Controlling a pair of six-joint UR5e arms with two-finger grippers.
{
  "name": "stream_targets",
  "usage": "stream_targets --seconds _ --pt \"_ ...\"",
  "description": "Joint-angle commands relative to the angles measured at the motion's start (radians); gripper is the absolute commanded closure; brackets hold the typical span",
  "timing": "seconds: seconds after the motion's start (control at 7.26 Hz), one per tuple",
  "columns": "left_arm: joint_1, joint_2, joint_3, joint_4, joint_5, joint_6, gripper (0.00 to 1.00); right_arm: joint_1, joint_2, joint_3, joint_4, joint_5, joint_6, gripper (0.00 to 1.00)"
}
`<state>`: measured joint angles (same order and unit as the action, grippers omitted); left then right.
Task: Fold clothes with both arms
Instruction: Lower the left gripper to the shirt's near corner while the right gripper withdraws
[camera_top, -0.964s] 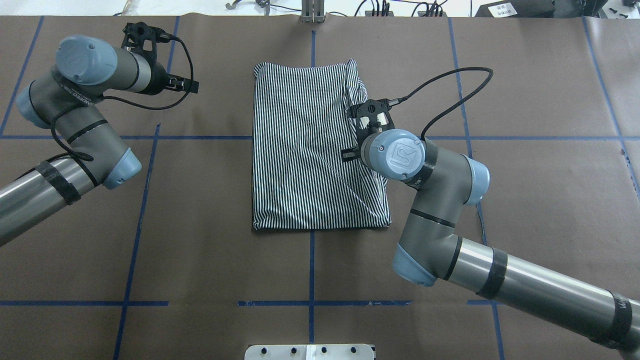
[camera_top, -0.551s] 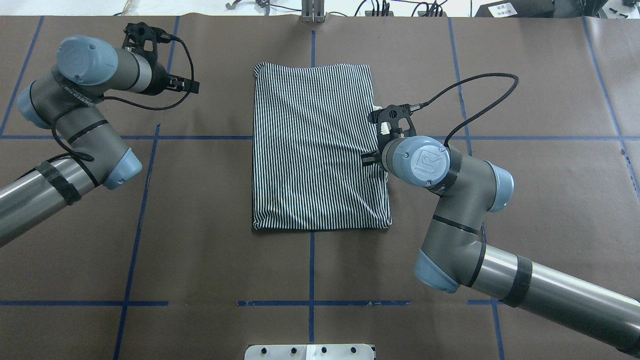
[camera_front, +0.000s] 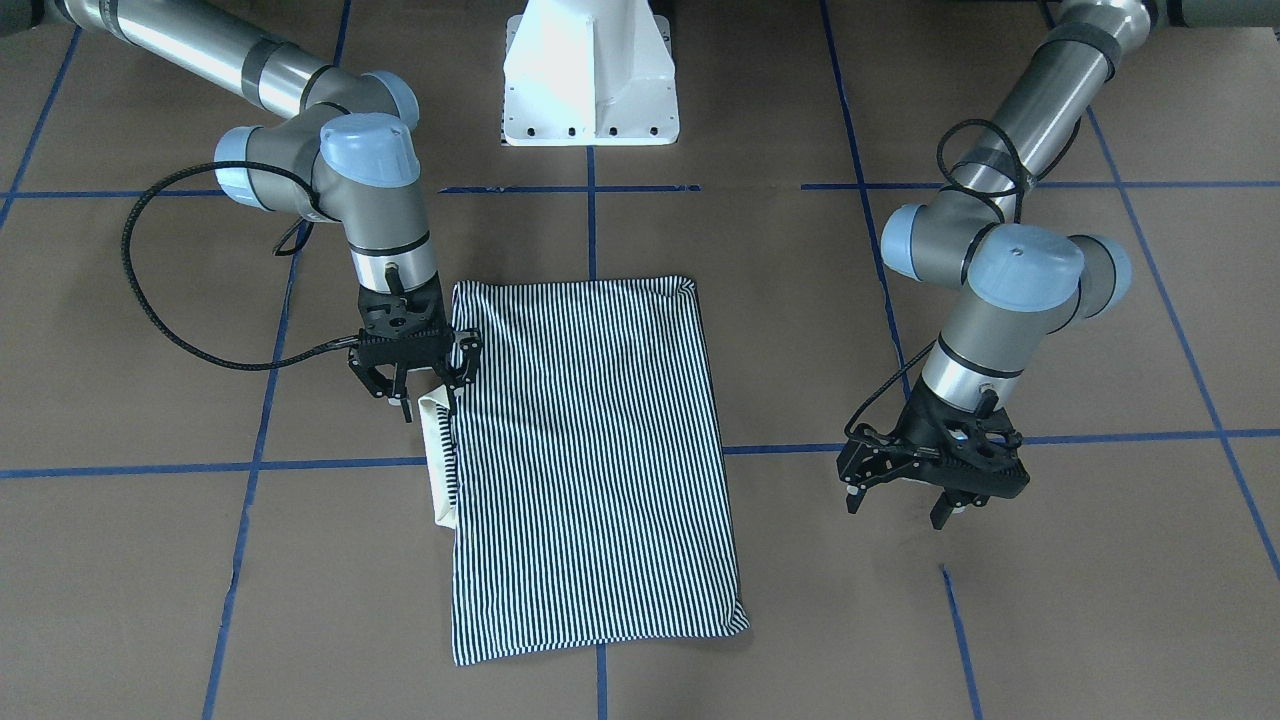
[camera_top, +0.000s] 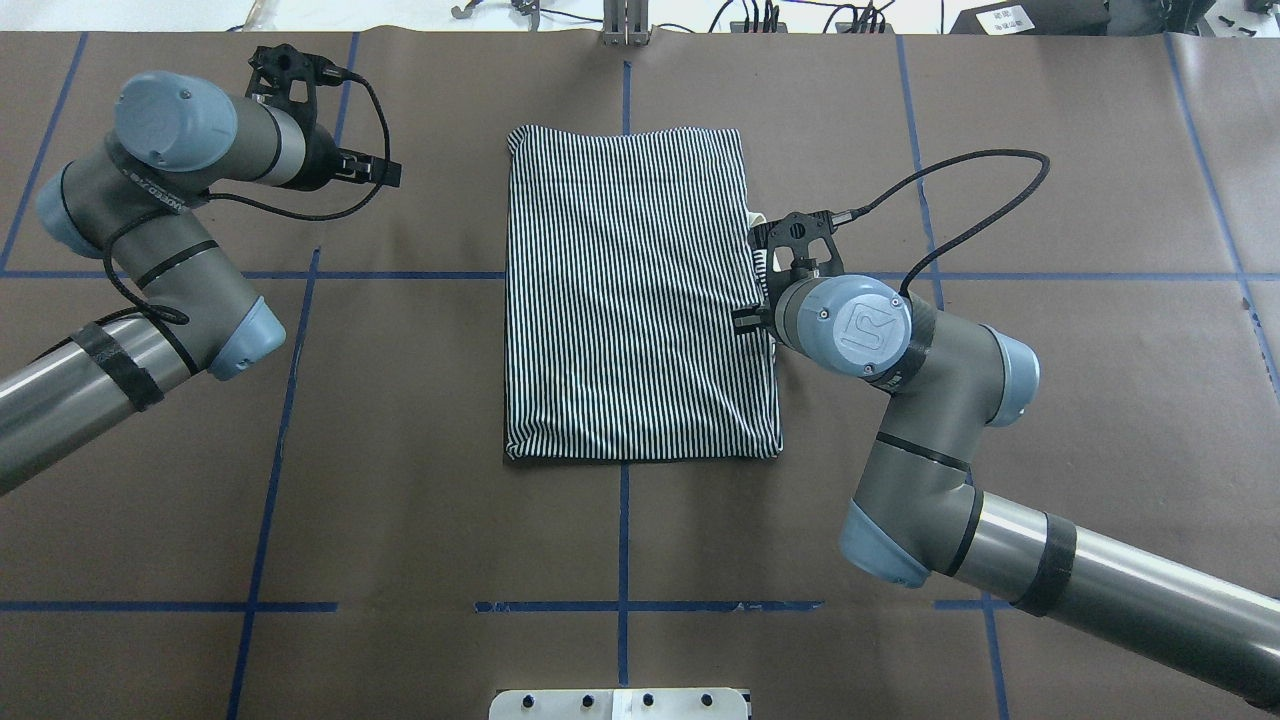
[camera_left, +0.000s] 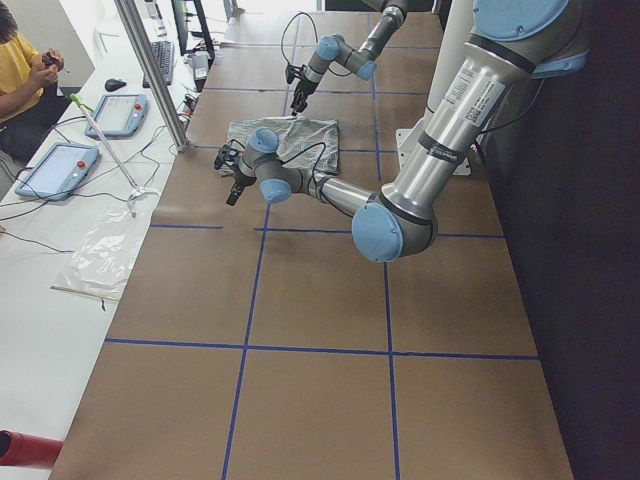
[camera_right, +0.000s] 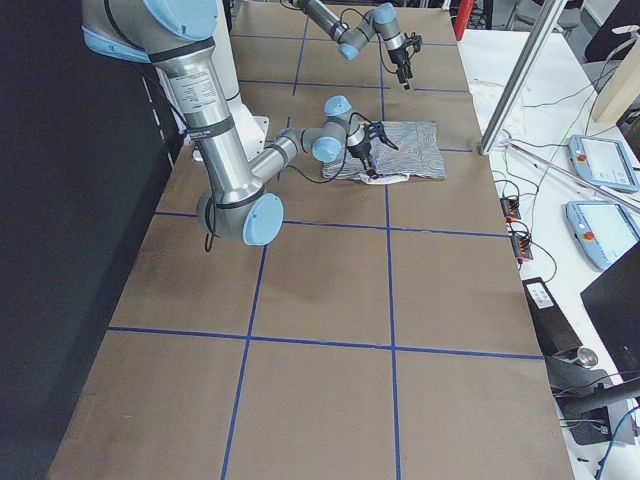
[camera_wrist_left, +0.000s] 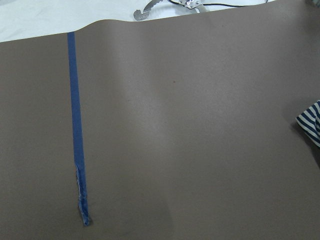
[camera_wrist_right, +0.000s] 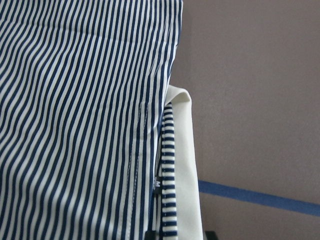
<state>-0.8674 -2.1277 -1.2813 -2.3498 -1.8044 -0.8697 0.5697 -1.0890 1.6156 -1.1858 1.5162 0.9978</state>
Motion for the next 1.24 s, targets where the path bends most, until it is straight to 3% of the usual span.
stream_targets --seconds 0.0,0.14,0.41,0.55,0.69,0.83,1.1 --pt "0.069 0.021 -0.106 0.015 -0.038 -0.181 0.00 0.026 -0.116 0.073 0.186 0.087 0.015 0.00" --pt "0.135 0.072 -0.206 0.015 -0.032 -0.265 0.00 0.024 -0.211 0.101 0.319 0.111 0.039 0.00" --pt "0.247 0.138 -0.346 0.015 -0.001 -0.381 0.00 0.021 -0.322 0.189 0.371 0.122 0.274 0.00" --pt "0.334 0.155 -0.383 0.015 0.085 -0.522 0.00 0.004 -0.351 0.226 0.374 0.118 0.345 0.00" --pt "0.394 0.154 -0.392 0.015 0.161 -0.660 0.07 0.004 -0.356 0.234 0.374 0.118 0.361 0.00" --pt "0.421 0.158 -0.391 0.015 0.190 -0.781 0.31 0.003 -0.357 0.234 0.374 0.116 0.361 0.00" --pt "0.452 0.161 -0.380 0.015 0.203 -0.839 0.36 0.003 -0.358 0.234 0.374 0.116 0.361 0.00"
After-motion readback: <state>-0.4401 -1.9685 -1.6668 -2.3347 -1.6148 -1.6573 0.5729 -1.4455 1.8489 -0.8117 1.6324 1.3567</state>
